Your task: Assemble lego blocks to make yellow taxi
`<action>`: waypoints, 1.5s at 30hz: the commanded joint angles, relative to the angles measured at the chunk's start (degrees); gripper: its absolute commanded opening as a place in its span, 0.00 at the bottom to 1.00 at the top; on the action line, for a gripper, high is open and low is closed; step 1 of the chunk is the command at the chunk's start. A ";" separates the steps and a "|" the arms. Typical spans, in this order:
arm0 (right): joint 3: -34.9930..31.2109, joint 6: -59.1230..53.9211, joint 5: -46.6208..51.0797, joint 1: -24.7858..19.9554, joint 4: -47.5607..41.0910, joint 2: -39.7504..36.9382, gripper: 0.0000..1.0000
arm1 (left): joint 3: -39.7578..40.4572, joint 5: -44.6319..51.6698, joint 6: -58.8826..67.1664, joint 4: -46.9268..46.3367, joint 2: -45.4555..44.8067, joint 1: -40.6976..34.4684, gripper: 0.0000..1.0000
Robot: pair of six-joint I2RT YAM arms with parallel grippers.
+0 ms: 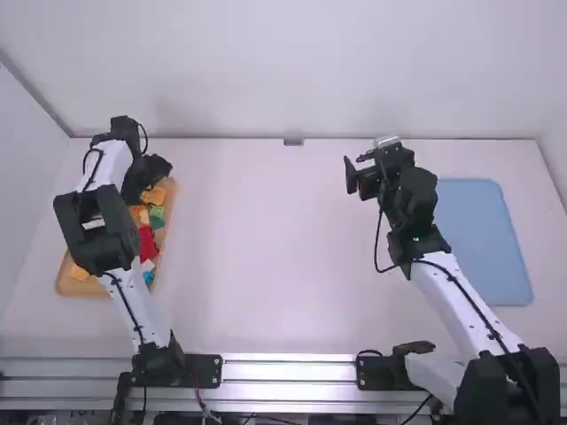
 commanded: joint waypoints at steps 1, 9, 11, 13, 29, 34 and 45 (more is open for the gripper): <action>2.23 0.24 -0.04 0.00 -0.37 0.33 0.99 | 1.25 -2.47 -7.50 -0.44 2.19 -0.09 0.99; 2.23 -1.81 -0.04 0.00 -1.81 0.33 0.98 | 0.72 -1.62 -10.03 0.81 4.35 -0.09 0.98; 2.23 -2.99 -0.02 0.00 -2.14 0.33 0.99 | 0.72 -2.67 -11.65 0.92 5.03 -0.09 0.98; 2.21 -2.73 -0.04 -0.02 -2.16 0.33 0.99 | 0.72 -2.73 -12.17 1.70 5.73 0.09 0.98; 2.21 -2.78 -0.04 0.00 -2.58 0.33 0.98 | 0.72 -5.29 -12.26 2.38 6.91 0.02 0.87; 2.21 -2.78 -0.02 0.00 -2.60 0.33 0.98 | 0.72 -5.66 -12.39 2.38 6.91 0.00 0.87; 2.12 -2.78 -0.04 0.00 -2.60 0.33 0.99 | 0.72 -5.40 -12.17 2.93 9.81 0.02 0.88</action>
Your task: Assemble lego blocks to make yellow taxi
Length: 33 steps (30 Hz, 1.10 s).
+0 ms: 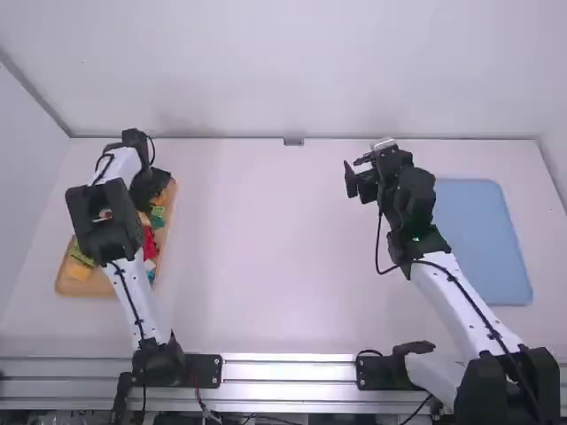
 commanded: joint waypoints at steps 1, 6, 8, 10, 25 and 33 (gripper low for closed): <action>2.12 0.20 -0.11 0.00 -0.04 0.33 0.99 | 0.72 -0.24 -0.17 0.28 2.34 0.00 0.85; 2.12 0.20 -0.11 0.00 -0.04 0.33 0.99 | 0.72 -0.31 -0.24 1.51 2.34 0.02 0.64; 2.12 0.20 -0.11 0.00 -0.07 0.33 0.99 | 0.72 -0.52 -0.17 1.27 2.34 0.07 0.61; 2.12 0.20 -0.11 0.00 -0.07 0.33 0.98 | 0.72 -0.94 -0.17 1.03 2.34 0.04 0.61; 2.12 0.17 -0.11 0.00 -1.31 0.33 0.99 | 0.72 -4.31 6.36 2.67 2.45 -0.04 0.46; 2.12 0.15 -0.11 0.00 -1.25 0.33 0.99 | 4.66 -5.49 8.79 -1.77 1.14 0.37 0.36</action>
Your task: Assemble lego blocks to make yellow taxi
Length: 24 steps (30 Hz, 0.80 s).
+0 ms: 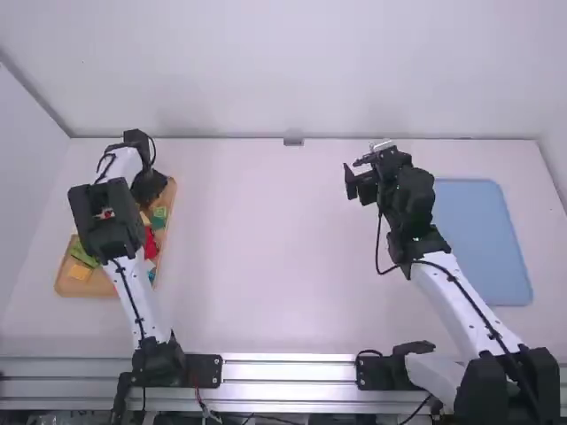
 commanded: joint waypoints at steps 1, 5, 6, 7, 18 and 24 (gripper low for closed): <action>2.12 -0.02 -0.02 0.00 0.17 0.33 0.99 | 4.83 -3.87 -1.09 -4.48 -0.81 0.15 0.34; 2.14 0.02 -0.02 0.00 0.20 0.33 0.99 | 12.37 -10.14 -2.64 -14.03 -3.04 -2.34 0.34; 2.14 0.04 -0.04 0.00 0.20 0.33 0.99 | 13.05 -10.58 -1.44 -15.10 -4.35 -3.28 0.32; 2.14 0.09 -0.04 0.00 0.20 0.33 0.99 | 13.07 -10.78 -1.42 -15.30 -4.87 -3.61 0.32; 2.14 2.14 -0.04 0.42 0.09 0.33 0.98 | -3.61 -15.82 19.28 -5.03 -20.90 -24.35 0.31; 2.14 1.29 0.00 1.73 0.15 0.33 0.99 | -17.88 -6.75 33.81 5.73 -29.40 -33.05 0.28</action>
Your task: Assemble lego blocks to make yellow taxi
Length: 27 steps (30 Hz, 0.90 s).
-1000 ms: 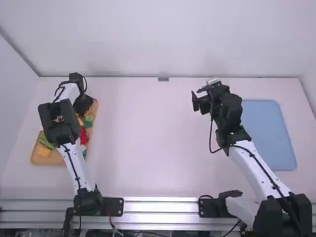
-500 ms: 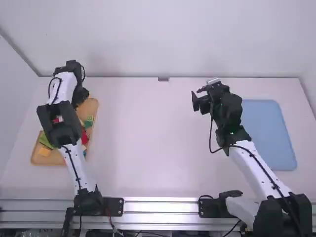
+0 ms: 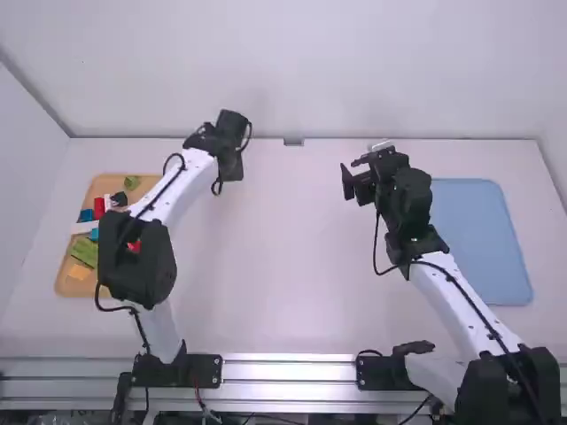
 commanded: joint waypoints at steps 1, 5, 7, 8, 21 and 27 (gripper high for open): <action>2.14 -0.15 -0.02 0.68 0.15 0.33 0.99 | -6.21 6.58 13.14 1.90 -5.44 -2.29 0.29; 2.14 -0.15 -0.04 0.57 0.20 0.33 0.99 | -13.09 26.47 34.64 0.22 -10.16 -6.49 0.32; 2.14 -0.13 -0.04 0.59 0.22 0.33 0.98 | -14.53 33.99 43.58 -2.86 -10.78 -8.07 0.34; 2.14 -0.13 -0.04 0.68 0.26 0.33 0.98 | -15.17 37.20 48.57 -4.57 -10.86 -8.92 0.34; 2.14 0.50 -0.07 0.68 -2.73 0.33 0.98 | -30.67 45.97 71.36 2.97 -10.51 -13.40 0.34; 2.12 0.48 -0.07 1.16 -3.15 0.33 0.99 | -35.06 43.08 67.04 11.50 -10.51 -13.62 0.57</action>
